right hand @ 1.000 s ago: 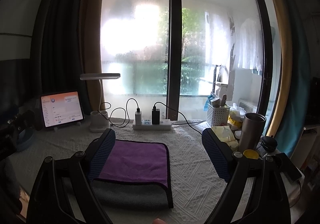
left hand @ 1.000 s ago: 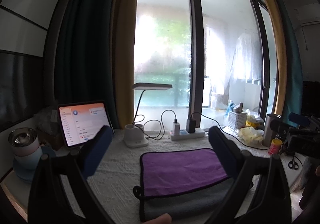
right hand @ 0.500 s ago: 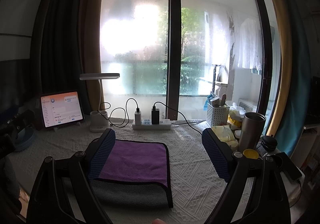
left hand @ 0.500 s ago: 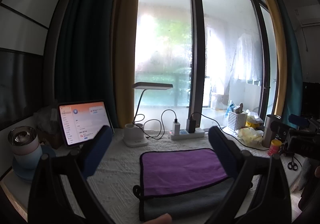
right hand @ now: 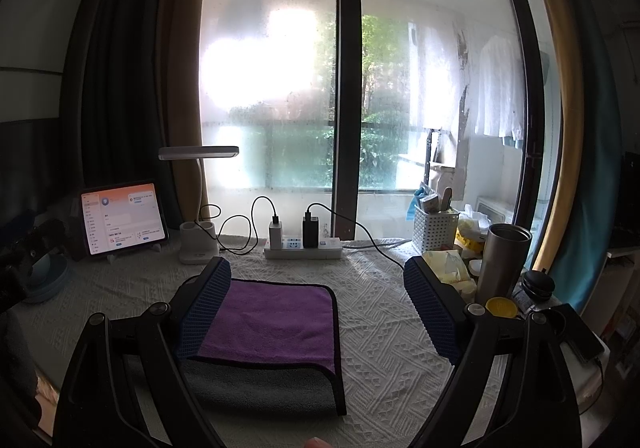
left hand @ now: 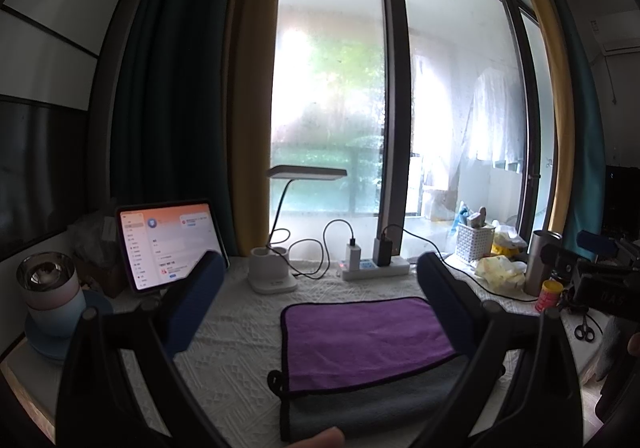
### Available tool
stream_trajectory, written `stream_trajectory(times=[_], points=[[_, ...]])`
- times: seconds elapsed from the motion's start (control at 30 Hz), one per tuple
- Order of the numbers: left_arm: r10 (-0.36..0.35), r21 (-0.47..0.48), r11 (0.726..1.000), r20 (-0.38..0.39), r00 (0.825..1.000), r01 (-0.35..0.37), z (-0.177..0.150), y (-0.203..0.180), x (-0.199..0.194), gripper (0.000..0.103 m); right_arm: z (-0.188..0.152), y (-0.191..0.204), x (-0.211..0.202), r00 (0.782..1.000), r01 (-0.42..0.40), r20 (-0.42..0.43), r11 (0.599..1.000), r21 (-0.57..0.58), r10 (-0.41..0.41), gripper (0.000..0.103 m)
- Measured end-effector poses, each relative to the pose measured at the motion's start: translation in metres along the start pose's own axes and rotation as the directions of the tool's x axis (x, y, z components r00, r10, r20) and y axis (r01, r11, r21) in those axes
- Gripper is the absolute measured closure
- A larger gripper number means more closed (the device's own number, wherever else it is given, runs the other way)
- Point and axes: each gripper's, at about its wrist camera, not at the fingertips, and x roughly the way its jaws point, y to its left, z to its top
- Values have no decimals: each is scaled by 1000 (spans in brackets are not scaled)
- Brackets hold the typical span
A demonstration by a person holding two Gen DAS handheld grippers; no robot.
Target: Fold towel
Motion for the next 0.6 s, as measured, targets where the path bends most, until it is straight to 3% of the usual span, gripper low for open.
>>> stream_trajectory(times=[0.43,0.6], points=[[3,-10,1000,-17,1000,-3,0,7,1,5,-6,0,1,1000,-3,-6,1000,4,3,12],[-12,-25,1000,-81,997,10,-10,13,13,5,-17,-3,11,999,-17,-45,1000,23,18,12]])
